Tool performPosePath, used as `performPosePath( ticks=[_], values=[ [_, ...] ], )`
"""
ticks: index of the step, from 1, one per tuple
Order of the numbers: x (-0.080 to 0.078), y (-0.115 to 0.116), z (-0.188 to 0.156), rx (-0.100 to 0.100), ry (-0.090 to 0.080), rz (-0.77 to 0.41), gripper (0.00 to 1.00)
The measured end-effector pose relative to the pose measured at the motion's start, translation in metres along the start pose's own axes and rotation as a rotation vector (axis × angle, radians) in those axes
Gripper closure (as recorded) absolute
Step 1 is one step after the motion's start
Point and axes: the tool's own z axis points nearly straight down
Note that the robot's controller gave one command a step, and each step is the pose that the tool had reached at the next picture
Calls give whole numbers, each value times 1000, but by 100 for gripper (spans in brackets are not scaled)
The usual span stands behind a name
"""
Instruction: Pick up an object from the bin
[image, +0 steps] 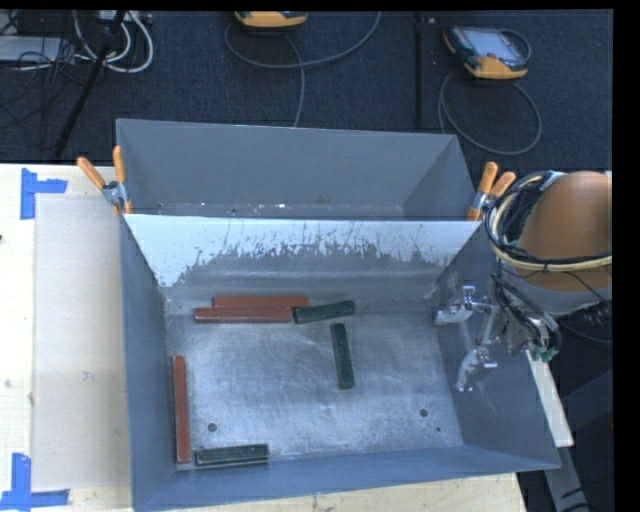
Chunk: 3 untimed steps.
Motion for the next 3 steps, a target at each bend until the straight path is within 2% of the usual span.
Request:
performPosePath(
  ticks=[1,2,3],
  values=[
    [-11,-20,-14,1,0,23,0],
    [-22,-16,-11,1,-2,122,0],
    [-29,10,35,2,-2,82,0]
  ],
)
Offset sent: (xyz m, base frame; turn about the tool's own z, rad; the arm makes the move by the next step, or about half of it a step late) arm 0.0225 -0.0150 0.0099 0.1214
